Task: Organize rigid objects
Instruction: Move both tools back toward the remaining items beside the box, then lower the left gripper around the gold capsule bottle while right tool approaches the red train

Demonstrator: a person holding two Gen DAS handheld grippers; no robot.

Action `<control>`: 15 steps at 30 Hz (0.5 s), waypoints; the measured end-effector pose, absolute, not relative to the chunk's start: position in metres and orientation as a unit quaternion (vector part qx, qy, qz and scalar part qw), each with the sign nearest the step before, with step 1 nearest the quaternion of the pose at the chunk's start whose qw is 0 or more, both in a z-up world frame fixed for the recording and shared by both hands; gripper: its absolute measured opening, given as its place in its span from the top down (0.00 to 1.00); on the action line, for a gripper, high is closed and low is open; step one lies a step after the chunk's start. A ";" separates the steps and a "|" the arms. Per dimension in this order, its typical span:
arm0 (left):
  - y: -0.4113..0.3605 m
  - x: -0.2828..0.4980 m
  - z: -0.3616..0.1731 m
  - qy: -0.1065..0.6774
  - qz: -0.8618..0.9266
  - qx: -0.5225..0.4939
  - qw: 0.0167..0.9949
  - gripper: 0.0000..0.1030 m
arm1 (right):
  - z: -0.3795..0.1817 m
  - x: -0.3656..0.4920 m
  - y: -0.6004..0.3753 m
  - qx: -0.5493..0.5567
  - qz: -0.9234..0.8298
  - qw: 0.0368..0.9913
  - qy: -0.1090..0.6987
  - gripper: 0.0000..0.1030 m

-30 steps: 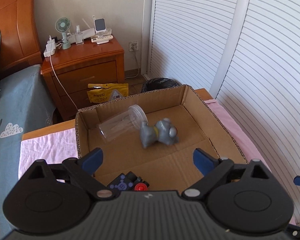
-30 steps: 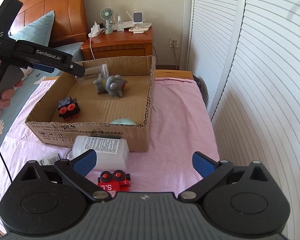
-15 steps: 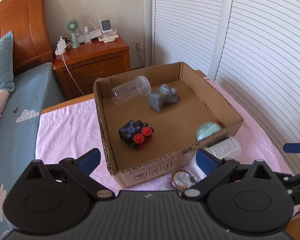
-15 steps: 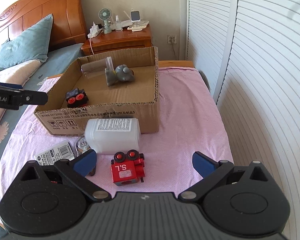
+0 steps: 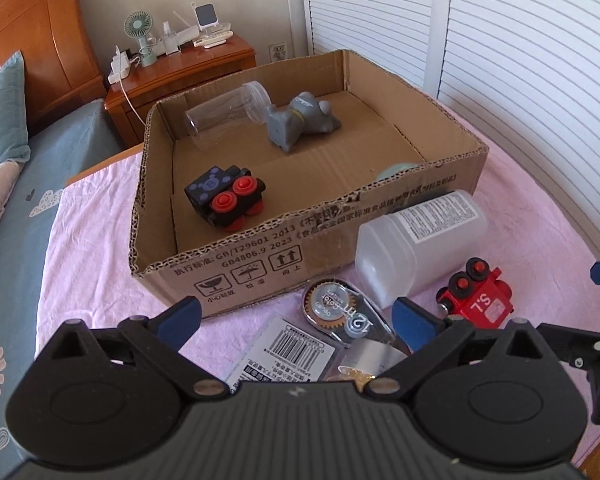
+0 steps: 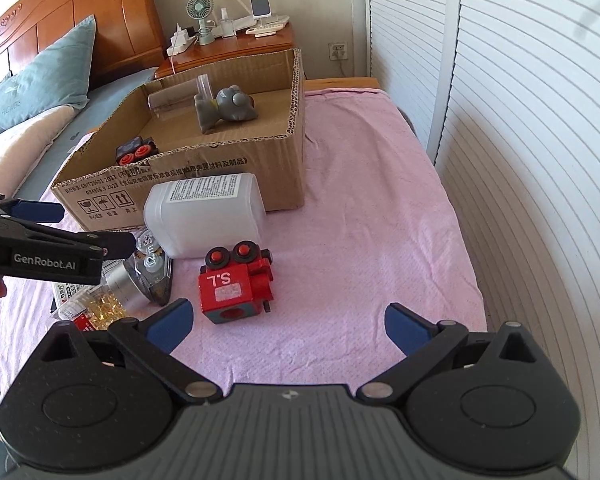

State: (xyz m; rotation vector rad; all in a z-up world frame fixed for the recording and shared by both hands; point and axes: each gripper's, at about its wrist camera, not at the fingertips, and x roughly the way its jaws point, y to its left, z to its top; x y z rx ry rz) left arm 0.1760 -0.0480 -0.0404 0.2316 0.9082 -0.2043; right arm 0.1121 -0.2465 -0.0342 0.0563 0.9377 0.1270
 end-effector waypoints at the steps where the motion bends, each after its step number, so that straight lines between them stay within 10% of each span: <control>1: -0.050 0.176 -0.042 0.438 -0.094 0.114 0.887 0.02 | -0.035 0.112 -0.248 0.031 0.062 0.889 0.452 0.00; 15: -0.032 0.141 -0.047 0.462 -0.068 0.096 0.879 0.02 | -0.044 0.112 -0.257 0.034 0.069 0.885 0.459 0.00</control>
